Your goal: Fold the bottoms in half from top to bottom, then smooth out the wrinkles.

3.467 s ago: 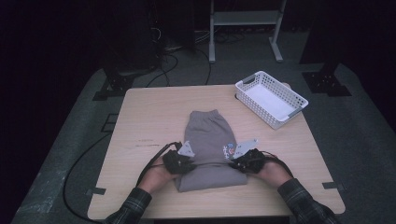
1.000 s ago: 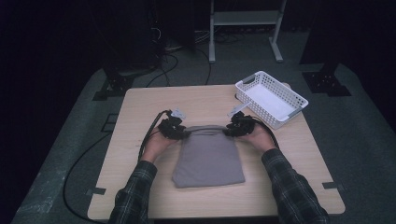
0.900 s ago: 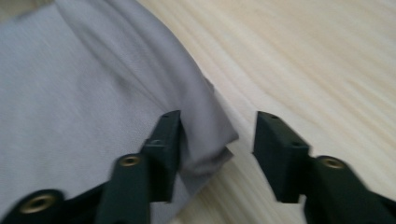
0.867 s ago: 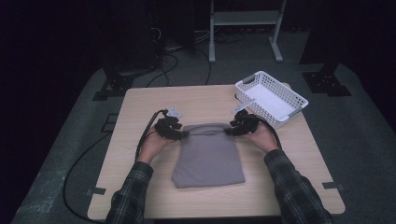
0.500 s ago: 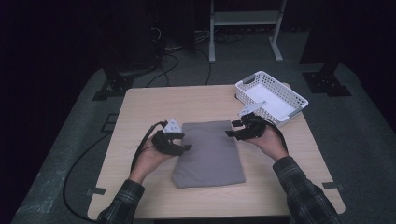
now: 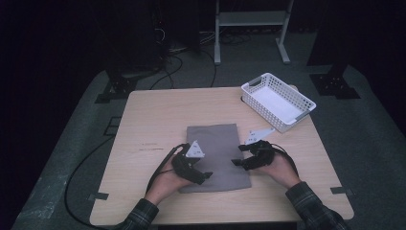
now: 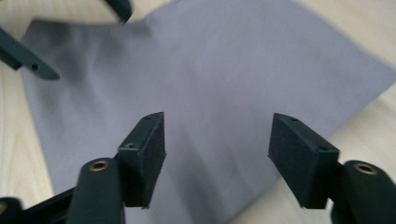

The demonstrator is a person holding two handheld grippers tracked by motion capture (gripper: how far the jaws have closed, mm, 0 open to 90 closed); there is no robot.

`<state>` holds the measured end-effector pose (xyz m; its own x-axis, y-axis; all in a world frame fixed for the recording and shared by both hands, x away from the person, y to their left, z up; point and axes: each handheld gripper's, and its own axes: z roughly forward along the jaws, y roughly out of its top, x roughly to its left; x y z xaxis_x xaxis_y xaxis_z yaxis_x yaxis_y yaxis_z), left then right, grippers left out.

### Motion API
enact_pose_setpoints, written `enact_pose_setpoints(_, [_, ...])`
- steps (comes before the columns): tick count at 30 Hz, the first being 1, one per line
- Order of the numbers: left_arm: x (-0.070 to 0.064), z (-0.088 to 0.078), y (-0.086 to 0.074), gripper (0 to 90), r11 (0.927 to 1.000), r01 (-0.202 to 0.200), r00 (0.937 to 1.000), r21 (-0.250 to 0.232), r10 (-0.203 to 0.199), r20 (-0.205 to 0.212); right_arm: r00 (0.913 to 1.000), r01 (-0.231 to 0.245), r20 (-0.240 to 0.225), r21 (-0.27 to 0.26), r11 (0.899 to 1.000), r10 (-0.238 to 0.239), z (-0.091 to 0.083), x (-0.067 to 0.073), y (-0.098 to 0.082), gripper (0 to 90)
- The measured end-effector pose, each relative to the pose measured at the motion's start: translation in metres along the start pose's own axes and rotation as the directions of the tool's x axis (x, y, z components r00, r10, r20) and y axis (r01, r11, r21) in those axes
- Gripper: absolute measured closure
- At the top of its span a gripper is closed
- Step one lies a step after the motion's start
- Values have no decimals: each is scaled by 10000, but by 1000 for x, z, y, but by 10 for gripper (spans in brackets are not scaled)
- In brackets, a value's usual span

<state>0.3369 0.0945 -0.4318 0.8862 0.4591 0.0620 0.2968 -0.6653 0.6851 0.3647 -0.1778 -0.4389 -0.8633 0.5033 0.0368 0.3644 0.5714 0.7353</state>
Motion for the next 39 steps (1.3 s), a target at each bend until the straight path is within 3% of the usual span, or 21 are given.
enact_pose_setpoints(3, [1,9,9,121,9999,-56,9998,-98,54,-188,9997,-251,49,202,9995,250,-4,2,-9,267])
enact_pose_setpoints(8, [7,25,24,22,9998,143,9992,-163,-149,-380,9979,-431,502,436,9981,409,-21,4,-40,163])
enact_pose_setpoints(15, [11,52,35,0,9996,32,9967,271,-10,-817,9933,-572,1046,725,9957,494,-37,5,-68,117])
enact_pose_setpoints(16, [12,60,35,0,9986,90,9962,522,-44,-872,9918,-647,1144,700,9954,565,-41,5,-72,114])
enact_pose_setpoints(24, [17,69,27,0,9964,549,9968,652,-509,-622,9883,-674,1412,665,9955,575,-39,1,-78,111])
enact_pose_setpoints(31, [22,70,16,0,9919,1116,9937,613,-1116,-20,9851,-805,1587,851,9931,662,-37,-5,-82,111])
enact_pose_setpoints(39, [21,68,12,0,9944,870,9962,596,-869,-46,9852,-759,1602,913,9929,606,-35,-5,-83,111])
